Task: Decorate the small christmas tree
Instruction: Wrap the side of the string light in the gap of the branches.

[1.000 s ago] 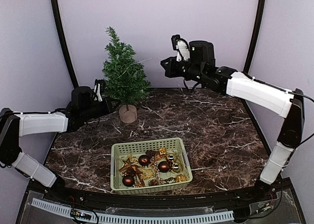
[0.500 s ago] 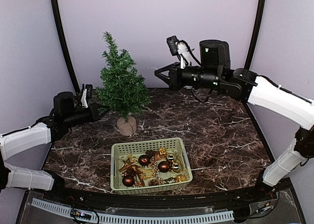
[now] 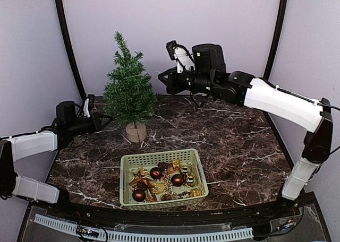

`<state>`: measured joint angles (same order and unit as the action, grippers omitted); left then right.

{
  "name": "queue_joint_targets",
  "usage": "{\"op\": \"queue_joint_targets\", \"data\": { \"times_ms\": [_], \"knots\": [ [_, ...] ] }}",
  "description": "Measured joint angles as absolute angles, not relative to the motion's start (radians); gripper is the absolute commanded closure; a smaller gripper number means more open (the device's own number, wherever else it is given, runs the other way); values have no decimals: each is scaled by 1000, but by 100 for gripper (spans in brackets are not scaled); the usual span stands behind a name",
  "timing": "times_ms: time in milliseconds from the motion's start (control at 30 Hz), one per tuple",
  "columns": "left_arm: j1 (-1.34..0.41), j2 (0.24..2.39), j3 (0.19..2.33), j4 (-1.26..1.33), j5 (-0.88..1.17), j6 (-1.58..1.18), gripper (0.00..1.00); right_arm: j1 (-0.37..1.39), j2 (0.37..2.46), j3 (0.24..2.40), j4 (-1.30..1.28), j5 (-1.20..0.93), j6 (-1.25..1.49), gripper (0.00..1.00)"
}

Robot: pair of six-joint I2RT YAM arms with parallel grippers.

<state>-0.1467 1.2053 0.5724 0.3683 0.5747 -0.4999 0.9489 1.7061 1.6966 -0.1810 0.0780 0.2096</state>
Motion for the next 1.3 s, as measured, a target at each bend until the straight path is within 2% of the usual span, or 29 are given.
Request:
{"op": "queue_joint_targets", "data": {
  "times_ms": [167,233,400,467,533,800,933,1167,1300],
  "knots": [
    [-107,1311,641,401,596,-470,99,920,1780,1771,-179,100,211,100],
    [-92,1356,676,422,603,-459,90,902,1803,1797,-178,105,214,100],
    [-70,1422,737,441,598,-432,46,853,1859,1854,-163,104,236,100],
    [-69,1417,744,435,579,-421,36,834,1882,1870,-161,101,245,100],
    [-68,1395,747,407,543,-412,31,819,1903,1881,-160,88,249,100],
    [-112,1074,717,255,382,-395,28,797,1942,1875,-160,40,271,100],
    [-254,968,699,213,306,-416,29,797,1943,1845,-153,21,287,100],
    [-423,977,649,204,253,-529,29,791,1953,1791,-146,-22,311,100],
    [-478,1048,649,212,236,-571,26,791,1953,1754,-137,-36,324,100]
  ]
}}
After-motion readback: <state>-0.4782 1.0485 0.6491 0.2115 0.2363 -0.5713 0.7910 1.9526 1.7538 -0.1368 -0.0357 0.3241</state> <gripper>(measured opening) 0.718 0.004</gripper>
